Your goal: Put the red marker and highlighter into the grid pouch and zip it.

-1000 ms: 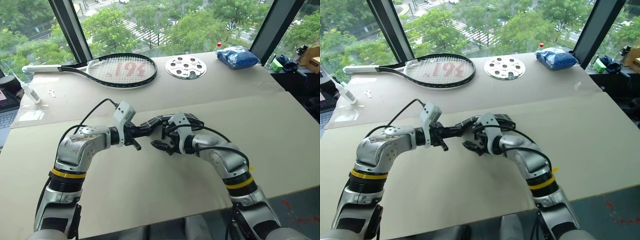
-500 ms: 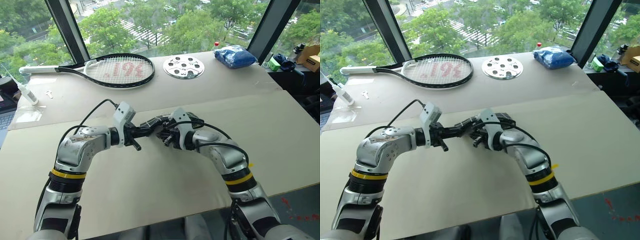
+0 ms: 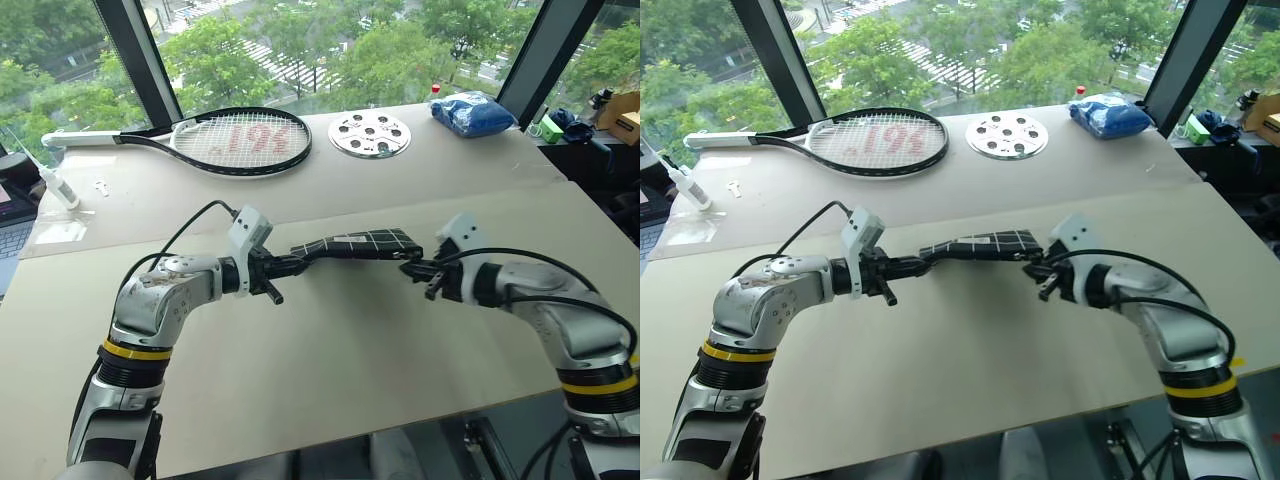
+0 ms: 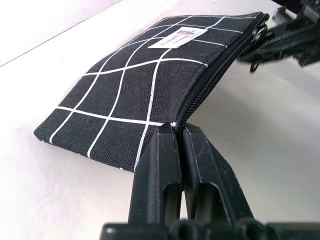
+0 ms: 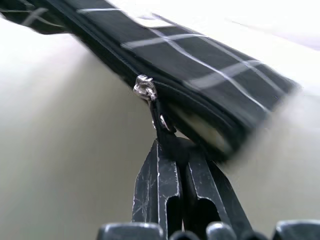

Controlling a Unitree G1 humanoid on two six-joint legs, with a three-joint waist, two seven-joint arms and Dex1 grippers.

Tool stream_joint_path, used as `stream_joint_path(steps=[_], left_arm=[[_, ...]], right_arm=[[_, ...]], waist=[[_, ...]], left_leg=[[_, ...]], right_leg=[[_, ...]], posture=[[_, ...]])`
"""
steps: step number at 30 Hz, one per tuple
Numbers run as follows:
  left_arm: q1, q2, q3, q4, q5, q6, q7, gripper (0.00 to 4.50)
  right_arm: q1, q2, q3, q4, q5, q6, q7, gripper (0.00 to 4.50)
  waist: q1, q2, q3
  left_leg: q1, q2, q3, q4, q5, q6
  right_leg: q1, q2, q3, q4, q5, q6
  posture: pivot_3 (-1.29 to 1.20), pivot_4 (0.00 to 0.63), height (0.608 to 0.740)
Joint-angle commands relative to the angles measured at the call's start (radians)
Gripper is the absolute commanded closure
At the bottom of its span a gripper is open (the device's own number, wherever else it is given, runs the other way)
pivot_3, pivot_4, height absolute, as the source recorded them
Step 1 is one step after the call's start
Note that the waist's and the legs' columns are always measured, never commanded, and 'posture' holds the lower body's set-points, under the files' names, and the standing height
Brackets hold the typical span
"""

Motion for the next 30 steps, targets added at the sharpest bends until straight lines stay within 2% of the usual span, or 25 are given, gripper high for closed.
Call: stream_joint_path(steps=[1, 7, 8, 14, 20, 25, 30], left_arm=[[-0.015, 0.016, 0.013, -0.02, -0.004, -0.009, -0.004, 4.5], [-0.018, 0.016, 0.0, -0.02, -0.002, -0.012, -0.005, 4.5], [-0.014, 0.018, 0.0, -0.024, -0.002, -0.013, -0.006, 4.5], [0.055, 0.035, -0.022, -0.093, 0.004, -0.117, -0.068, 4.5], [0.112, 0.044, -0.049, -0.101, 0.028, -0.183, -0.094, 4.5], [0.127, 0.076, -0.083, -0.137, 0.011, -0.122, -0.113, 2.91], [0.144, 0.164, -0.085, -0.187, 0.007, -0.079, -0.138, 0.99]], right_arm=[[0.022, -0.037, -0.049, 0.021, 0.004, -0.054, 0.038, 3.47], [0.026, -0.018, -0.073, 0.047, 0.049, 0.001, 0.041, 1.47], [0.046, -0.042, -0.101, 0.052, 0.072, 0.009, 0.069, 1.19], [0.184, -0.185, -0.299, 0.017, 0.203, -0.045, 0.282, 1.19], [0.255, -0.245, -0.376, 0.044, 0.196, -0.09, 0.323, 1.19], [0.251, -0.217, -0.332, 0.016, 0.191, -0.09, 0.286, 1.13], [0.248, -0.212, -0.294, 0.025, 0.167, -0.106, 0.267, 1.13]], waist=[[0.005, 0.0, 0.0], [0.009, 0.0, 0.0], [0.012, 0.0, 0.0], [0.024, 0.0, 0.0], [0.018, 0.0, 0.0], [0.016, 0.0, 0.0], [0.014, 0.0, 0.001]], left_leg=[[0.0, 0.0, 0.0, 0.0, 0.0, 0.0], [0.0, 0.0, 0.0, 0.0, 0.0, 0.0], [0.0, 0.0, 0.0, 0.0, 0.0, 0.0], [0.0, 0.0, 0.001, 0.0, -0.001, 0.002], [0.002, 0.001, 0.002, 0.0, -0.002, 0.003], [0.003, 0.001, 0.003, 0.001, -0.002, 0.003], [0.003, 0.001, 0.003, 0.001, -0.002, 0.003]], right_leg=[[0.0, 0.0, 0.0, 0.0, 0.0, 0.0], [0.0, 0.0, 0.0, 0.0, 0.0, 0.0], [0.0, 0.0, 0.0, 0.0, 0.0, 0.0], [0.0, 0.0, 0.0, -0.002, 0.0, 0.0], [0.004, 0.0, 0.0, -0.003, 0.0, 0.0], [0.006, 0.0, 0.0, -0.001, 0.001, 0.001], [0.006, 0.0, 0.0, -0.001, 0.001, 0.001]], posture=[[0.0, 0.15, 0.74], [0.0, 0.15, 0.74], [0.0, 0.15, 0.74], [0.0, 0.15, 0.74], [0.0, 0.15, 0.74], [0.0, 0.15, 0.74], [0.0, 0.15, 0.74]])
